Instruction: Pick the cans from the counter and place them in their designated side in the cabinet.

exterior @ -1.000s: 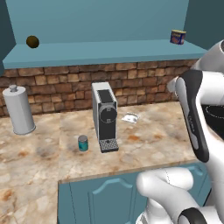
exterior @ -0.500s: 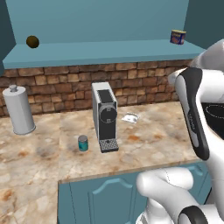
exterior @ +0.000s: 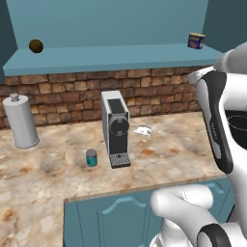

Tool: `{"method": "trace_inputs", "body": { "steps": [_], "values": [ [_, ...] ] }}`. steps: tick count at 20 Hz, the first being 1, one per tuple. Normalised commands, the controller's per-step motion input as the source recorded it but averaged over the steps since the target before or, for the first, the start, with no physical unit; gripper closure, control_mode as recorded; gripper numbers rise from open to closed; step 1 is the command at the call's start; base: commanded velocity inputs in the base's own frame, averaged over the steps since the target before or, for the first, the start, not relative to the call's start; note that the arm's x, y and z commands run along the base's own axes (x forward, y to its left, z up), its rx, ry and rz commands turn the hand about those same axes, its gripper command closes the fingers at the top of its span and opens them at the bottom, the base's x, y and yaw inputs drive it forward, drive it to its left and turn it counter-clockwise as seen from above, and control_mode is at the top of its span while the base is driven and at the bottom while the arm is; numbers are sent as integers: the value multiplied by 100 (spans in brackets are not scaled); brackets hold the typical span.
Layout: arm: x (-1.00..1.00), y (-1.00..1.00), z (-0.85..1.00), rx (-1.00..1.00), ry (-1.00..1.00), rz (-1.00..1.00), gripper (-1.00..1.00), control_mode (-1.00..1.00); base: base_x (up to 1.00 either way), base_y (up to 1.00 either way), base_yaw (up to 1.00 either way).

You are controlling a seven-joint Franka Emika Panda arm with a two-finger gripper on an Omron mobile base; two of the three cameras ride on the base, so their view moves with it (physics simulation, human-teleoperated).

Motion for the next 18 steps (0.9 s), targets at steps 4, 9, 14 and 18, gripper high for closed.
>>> {"method": "trace_inputs", "body": {
  "steps": [4,9,14,18],
  "values": [
    [23,-7,24,0,-5,0,100,-100,0,0,0],
    [37,-9,16,0,-2,0,100,-100,0,0,0],
    [39,-9,15,0,-1,0,100,-100,0,0,0],
    [29,-8,17,0,-3,0,100,-100,0,0,0]
  ]
}}
